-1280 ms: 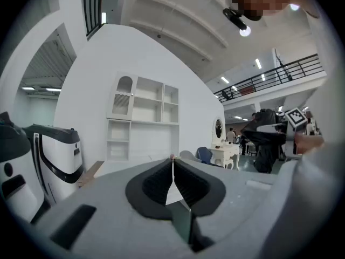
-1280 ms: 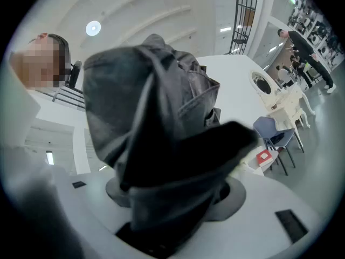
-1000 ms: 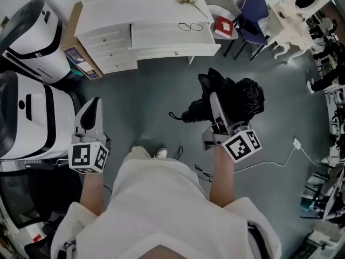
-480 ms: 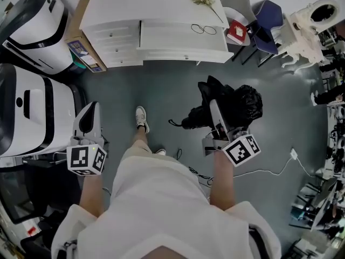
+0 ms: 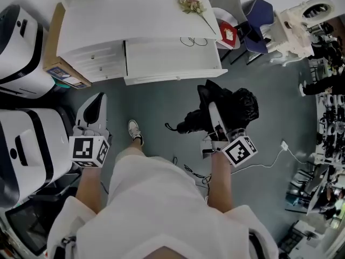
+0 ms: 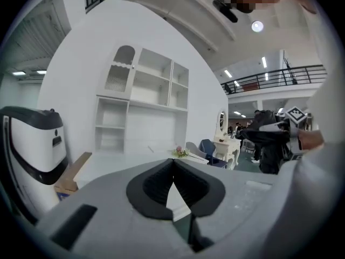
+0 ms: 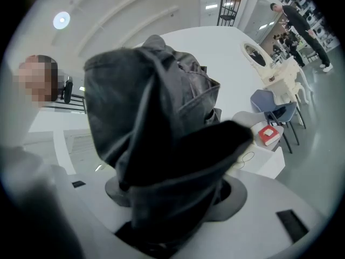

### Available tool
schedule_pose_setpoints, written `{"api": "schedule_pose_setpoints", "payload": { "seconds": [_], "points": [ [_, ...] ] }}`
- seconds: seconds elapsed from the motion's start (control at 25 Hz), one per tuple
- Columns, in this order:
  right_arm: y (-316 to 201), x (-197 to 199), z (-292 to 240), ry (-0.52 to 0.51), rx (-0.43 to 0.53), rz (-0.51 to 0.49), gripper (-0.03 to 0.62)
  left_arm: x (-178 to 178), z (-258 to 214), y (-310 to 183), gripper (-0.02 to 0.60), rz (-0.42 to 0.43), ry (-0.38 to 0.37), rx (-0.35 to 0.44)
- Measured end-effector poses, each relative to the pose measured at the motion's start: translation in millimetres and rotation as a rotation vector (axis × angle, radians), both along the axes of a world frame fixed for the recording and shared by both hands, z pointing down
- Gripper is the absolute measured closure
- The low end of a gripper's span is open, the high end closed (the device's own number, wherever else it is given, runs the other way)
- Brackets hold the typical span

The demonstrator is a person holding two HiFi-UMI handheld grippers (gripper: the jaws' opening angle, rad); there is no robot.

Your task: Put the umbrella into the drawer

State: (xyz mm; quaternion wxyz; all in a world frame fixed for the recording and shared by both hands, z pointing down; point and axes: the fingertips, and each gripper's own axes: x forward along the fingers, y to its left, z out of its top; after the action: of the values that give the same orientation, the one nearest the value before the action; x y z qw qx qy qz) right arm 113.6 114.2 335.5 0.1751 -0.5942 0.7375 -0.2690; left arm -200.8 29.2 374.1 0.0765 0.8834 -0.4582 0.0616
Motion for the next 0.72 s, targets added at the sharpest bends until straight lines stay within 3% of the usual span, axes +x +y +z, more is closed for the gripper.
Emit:
{"api": "schedule_pose_setpoints", "payload": {
  "seconds": [0.28, 0.4, 0.52, 0.72],
  "points": [
    [-58, 6, 17, -0.148, -0.056, 0.122, 0.318, 26, 12, -91, 0.568, 0.137, 0.055, -0.057],
    [-70, 11, 21, -0.155, -0.074, 0.144, 0.316, 45, 14, -112, 0.568, 0.176, 0.077, -0.074],
    [-82, 27, 25, -0.132, -0.097, 0.168, 0.316, 66, 13, -128, 0.568, 0.2, 0.089, -0.084],
    [-116, 52, 37, -0.196, -0.09, 0.146, 0.316, 89, 15, -150, 0.568, 0.199, 0.074, -0.079]
  ]
}}
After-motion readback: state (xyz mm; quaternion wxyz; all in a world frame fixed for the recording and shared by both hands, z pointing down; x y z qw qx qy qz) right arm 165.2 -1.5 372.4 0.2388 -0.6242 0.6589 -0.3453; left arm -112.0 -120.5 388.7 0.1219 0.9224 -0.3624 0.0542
